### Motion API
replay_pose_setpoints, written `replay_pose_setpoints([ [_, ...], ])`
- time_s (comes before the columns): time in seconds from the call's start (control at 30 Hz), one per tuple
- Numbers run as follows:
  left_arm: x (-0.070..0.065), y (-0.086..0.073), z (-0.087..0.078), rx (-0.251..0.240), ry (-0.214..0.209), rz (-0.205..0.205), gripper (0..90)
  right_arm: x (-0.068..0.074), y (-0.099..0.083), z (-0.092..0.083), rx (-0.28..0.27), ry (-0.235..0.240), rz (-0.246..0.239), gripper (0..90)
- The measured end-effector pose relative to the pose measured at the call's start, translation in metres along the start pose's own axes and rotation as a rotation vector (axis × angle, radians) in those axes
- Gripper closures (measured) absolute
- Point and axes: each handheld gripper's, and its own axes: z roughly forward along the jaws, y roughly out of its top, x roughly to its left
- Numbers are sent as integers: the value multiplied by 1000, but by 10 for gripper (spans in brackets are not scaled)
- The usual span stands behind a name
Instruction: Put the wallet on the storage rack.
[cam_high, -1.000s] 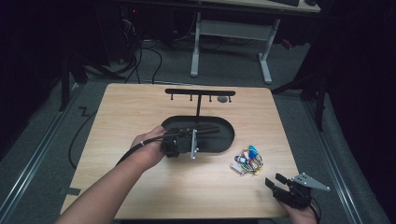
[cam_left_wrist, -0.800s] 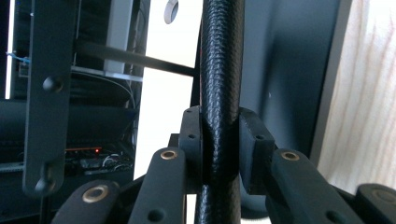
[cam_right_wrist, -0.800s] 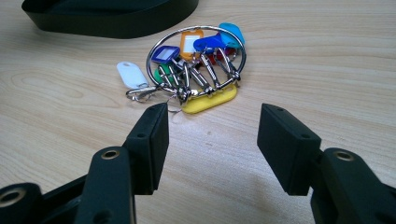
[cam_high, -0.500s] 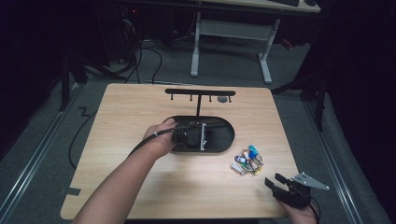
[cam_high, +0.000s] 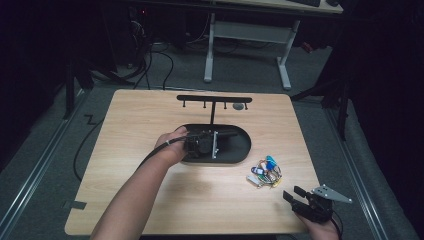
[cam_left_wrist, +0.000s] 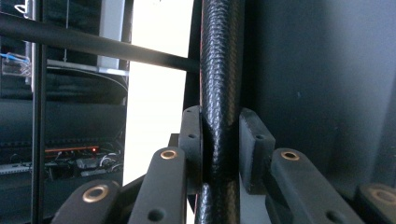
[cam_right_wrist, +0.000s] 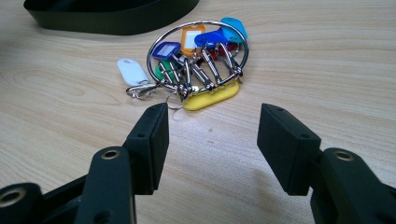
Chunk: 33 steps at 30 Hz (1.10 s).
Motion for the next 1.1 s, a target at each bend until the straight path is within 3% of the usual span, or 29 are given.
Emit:
replay_pose_setpoints([
  [0.43,-1,-8,12,31,-28,6,734,-2,0,0,2,1,4,440],
  [0.67,-8,-5,14,56,-84,-1,685,0,-1,1,7,2,5,440],
  [0.83,-6,-4,10,72,-122,-33,620,-1,-1,0,6,0,6,439],
  [1.1,-8,-8,-3,51,-129,-58,588,0,-1,0,8,-2,4,439],
])
